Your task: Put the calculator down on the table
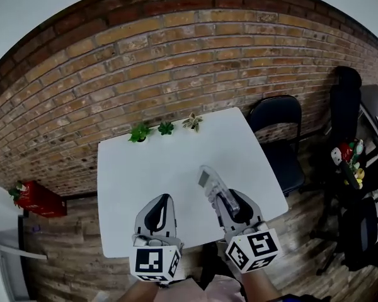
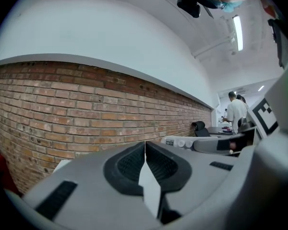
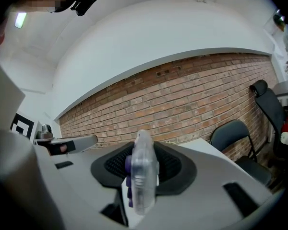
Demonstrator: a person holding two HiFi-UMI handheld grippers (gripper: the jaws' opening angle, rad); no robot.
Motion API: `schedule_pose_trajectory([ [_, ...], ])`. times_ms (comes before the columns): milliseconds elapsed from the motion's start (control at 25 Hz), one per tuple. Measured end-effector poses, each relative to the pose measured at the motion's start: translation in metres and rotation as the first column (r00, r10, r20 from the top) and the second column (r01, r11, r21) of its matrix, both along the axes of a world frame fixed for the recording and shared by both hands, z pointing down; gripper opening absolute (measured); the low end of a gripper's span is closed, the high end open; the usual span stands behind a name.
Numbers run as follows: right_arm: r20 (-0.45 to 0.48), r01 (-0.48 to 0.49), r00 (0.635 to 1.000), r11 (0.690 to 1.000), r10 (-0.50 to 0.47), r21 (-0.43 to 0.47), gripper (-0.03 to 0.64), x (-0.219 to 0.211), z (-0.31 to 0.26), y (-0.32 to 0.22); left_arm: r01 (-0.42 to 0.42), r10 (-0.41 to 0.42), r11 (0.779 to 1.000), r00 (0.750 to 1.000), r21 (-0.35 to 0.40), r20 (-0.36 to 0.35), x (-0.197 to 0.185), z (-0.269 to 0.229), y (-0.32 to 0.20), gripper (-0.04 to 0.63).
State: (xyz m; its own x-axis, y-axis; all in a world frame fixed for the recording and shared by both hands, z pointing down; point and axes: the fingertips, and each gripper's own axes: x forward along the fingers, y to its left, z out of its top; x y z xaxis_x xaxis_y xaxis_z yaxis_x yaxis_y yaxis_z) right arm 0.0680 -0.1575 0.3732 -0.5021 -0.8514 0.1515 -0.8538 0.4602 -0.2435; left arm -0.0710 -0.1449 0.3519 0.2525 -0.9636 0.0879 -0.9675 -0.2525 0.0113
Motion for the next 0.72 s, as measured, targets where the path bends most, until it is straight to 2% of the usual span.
schedule_pose_trajectory([
  [160,0.018,0.055,0.998,0.998,-0.055,-0.001,0.127,0.004,-0.005,-0.045,0.053,-0.053,0.999,0.999,-0.001,0.011,0.008,-0.007,-0.036,0.015],
  [320,0.030,0.108,0.994,0.994,-0.109,0.034,0.127,0.004,-0.021,-0.082,0.105,-0.105,0.994,0.994,0.021,0.005,0.010,-0.024,-0.062,0.015],
  [520,0.037,0.159,0.986,0.984,-0.162,0.074,0.127,-0.008,-0.039,-0.112,0.182,-0.183,0.981,0.983,0.068,0.004,-0.005,-0.045,-0.079,0.015],
  [720,0.032,0.188,0.981,0.978,-0.192,0.094,0.127,-0.022,-0.046,-0.127,0.225,-0.226,0.971,0.974,0.085,0.002,-0.020,-0.050,-0.084,0.015],
])
